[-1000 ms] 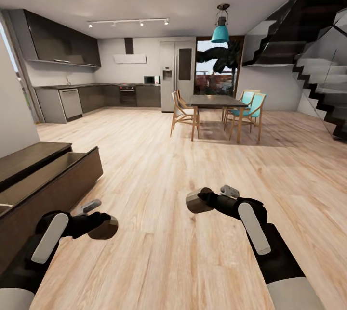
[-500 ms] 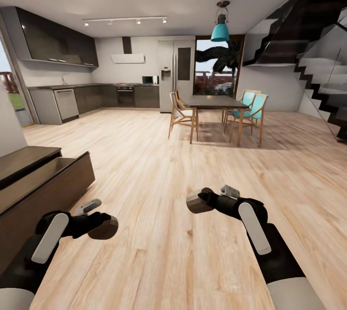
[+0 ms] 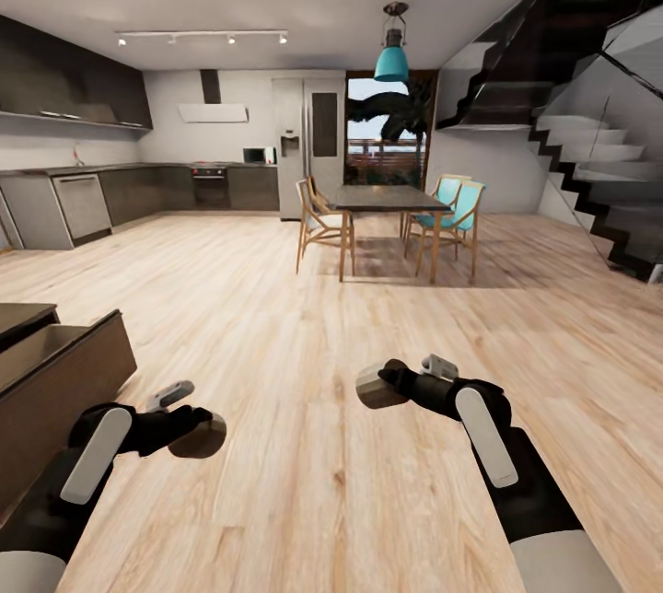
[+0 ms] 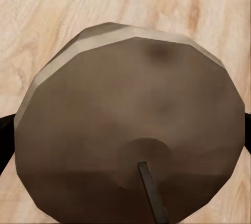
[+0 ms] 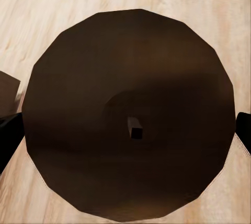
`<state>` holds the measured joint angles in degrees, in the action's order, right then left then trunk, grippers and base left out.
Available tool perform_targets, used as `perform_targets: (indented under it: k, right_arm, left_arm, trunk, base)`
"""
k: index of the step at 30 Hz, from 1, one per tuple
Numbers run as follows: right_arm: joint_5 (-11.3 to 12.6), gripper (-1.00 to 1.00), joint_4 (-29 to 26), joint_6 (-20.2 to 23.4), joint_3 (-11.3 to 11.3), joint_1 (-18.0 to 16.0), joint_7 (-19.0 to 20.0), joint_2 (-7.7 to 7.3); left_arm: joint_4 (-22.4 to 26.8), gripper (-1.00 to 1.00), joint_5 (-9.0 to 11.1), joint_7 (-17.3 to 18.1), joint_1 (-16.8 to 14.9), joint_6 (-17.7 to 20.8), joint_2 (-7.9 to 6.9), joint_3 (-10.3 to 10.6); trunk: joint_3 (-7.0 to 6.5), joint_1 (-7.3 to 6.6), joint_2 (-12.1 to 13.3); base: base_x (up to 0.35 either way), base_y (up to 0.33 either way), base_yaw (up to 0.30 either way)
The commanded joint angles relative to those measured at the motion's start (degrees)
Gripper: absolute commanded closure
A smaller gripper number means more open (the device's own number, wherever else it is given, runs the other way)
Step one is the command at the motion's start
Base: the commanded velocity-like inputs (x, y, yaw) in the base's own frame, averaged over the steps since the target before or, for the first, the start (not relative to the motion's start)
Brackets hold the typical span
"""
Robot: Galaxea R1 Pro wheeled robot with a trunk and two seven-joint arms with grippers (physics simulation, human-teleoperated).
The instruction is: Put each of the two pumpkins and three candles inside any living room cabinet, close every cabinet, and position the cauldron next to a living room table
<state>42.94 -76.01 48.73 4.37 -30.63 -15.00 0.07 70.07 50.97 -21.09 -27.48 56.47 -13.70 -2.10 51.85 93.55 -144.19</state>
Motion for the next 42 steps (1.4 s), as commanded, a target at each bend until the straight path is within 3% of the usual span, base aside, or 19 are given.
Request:
perform_targets:
  k: [1, 34, 42]
  right_arm:
    - [0.83, 1.00, -0.08, 0.05, 0.03, -0.05, -0.65, 0.01]
    - [0.83, 1.00, -0.02, 0.05, -0.06, -0.05, -0.65, 0.01]
    - [0.83, 1.00, -0.10, 0.05, -0.06, -0.05, -0.65, 0.01]
  left_arm:
    - [0.07, 1.00, 0.62, -0.48, -0.03, 0.13, -0.01, -0.01]
    - [0.07, 1.00, 0.62, -0.52, -0.03, 0.13, 0.05, 0.01]
    - [0.07, 1.00, 0.48, -0.52, -0.03, 0.13, 0.03, 1.03]
  trunk:
    - [0.05, 0.02, -0.03]
    - [0.05, 0.02, -0.03]
    - [0.05, 0.02, -0.03]
  base:
    - [0.316, -0.003, -0.043]
    - [0.320, 0.000, -0.001]
    - [0.320, -0.065, 0.000]
